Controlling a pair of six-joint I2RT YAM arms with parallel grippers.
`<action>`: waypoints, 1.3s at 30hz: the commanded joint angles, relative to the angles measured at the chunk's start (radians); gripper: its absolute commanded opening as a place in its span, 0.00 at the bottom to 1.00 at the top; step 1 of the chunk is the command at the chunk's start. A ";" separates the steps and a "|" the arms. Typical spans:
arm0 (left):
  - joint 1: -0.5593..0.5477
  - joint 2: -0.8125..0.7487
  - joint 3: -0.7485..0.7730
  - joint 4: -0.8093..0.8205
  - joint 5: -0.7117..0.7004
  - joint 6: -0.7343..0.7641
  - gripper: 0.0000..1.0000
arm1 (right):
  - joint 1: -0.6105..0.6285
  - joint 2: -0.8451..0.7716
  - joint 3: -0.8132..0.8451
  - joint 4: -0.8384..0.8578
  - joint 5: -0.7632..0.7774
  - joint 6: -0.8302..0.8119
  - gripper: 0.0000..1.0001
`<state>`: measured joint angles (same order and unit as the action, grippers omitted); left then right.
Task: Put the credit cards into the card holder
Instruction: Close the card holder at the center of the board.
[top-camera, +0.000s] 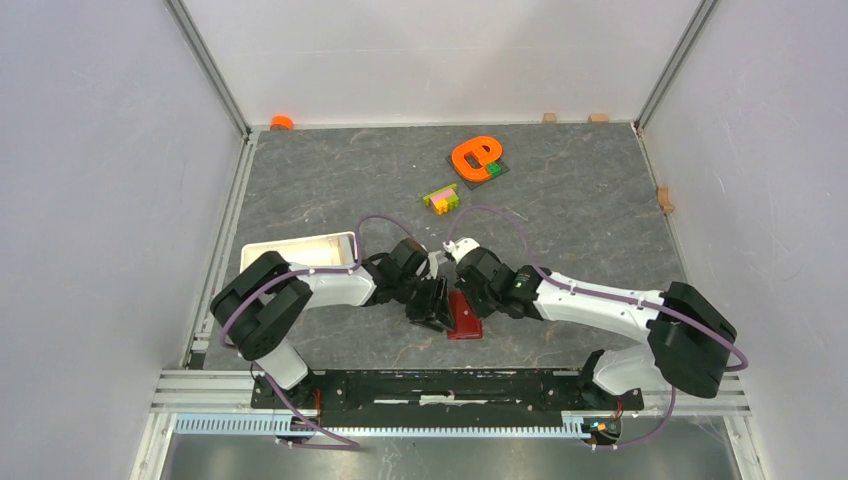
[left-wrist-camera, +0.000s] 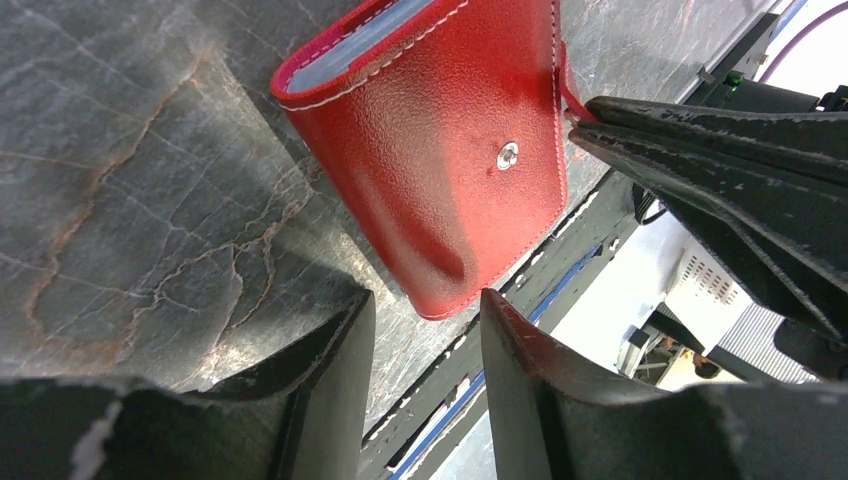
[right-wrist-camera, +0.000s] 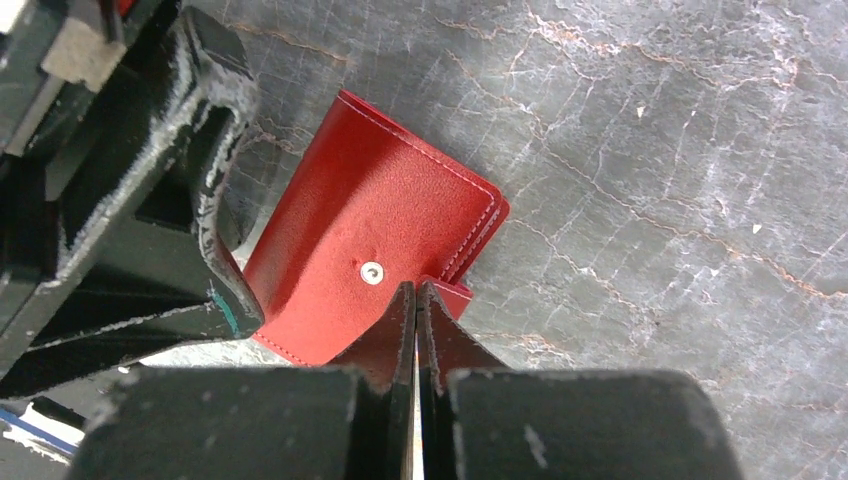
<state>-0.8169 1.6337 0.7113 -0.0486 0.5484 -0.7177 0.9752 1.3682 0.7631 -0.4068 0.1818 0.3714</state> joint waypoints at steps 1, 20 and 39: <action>-0.007 0.023 0.034 0.036 0.031 -0.023 0.49 | 0.013 0.029 0.015 0.062 -0.005 0.022 0.00; -0.007 0.034 0.038 0.036 0.035 -0.024 0.45 | 0.063 0.070 -0.002 0.101 0.033 0.044 0.00; -0.007 0.040 0.036 0.036 0.035 -0.023 0.44 | 0.107 0.082 0.010 0.098 0.105 0.041 0.00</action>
<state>-0.8204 1.6600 0.7208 -0.0345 0.5636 -0.7197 1.0702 1.4456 0.7624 -0.3386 0.2829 0.4007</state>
